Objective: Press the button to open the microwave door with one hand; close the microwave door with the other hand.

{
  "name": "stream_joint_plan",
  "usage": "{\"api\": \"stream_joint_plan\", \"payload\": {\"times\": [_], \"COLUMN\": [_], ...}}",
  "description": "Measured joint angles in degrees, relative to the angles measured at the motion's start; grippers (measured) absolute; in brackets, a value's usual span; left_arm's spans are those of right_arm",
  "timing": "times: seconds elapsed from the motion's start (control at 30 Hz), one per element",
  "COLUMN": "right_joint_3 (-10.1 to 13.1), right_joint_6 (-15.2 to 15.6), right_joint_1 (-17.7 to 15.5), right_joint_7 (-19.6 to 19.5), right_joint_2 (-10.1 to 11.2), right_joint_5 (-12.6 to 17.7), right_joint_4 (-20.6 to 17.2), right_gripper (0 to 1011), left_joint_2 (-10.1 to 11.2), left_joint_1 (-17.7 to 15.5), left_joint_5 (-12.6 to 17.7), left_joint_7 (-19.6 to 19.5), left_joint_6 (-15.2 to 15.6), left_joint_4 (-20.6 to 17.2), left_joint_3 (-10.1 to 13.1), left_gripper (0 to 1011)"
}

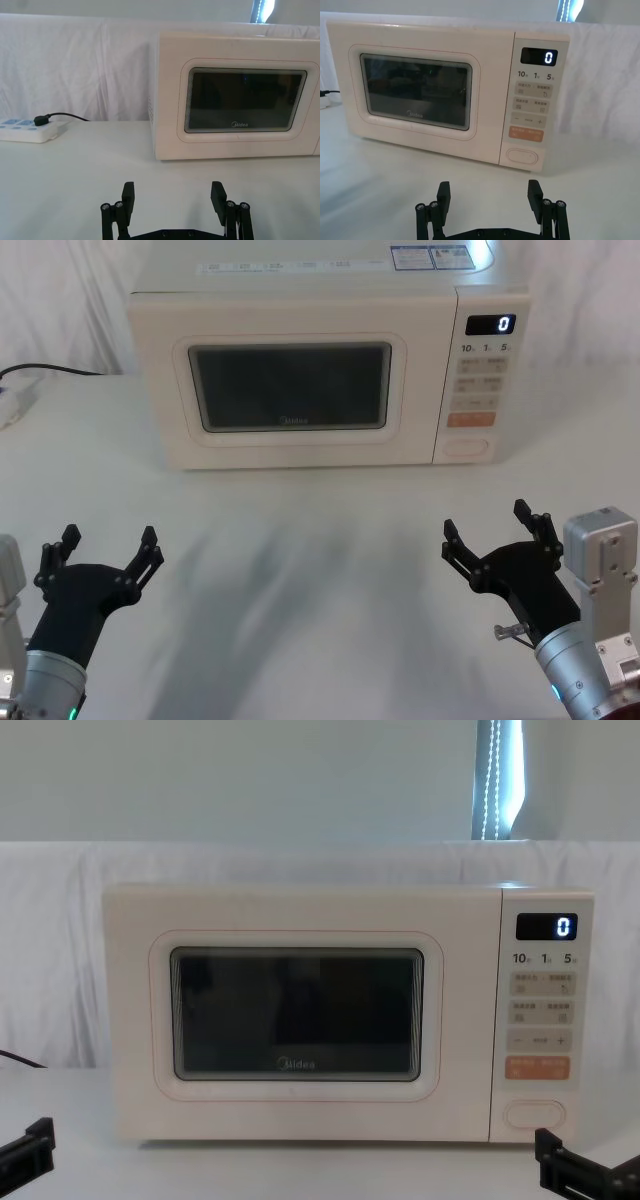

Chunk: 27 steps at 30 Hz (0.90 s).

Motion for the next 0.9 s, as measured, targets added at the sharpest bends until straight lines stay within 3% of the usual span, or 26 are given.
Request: {"api": "stream_joint_plan", "payload": {"times": [0.9], "right_joint_3": [0.0], "right_joint_6": [0.0], "right_joint_1": [0.0], "right_joint_7": [0.0], "right_joint_2": [0.0], "right_joint_5": [0.0], "right_joint_4": [0.0], "right_gripper": [1002], "left_joint_2": [0.0], "left_joint_1": [0.0], "left_joint_5": [0.0], "left_joint_7": [0.0], "left_joint_6": [0.0], "left_joint_4": [0.0], "left_joint_3": [0.0], "left_gripper": [1001]}}
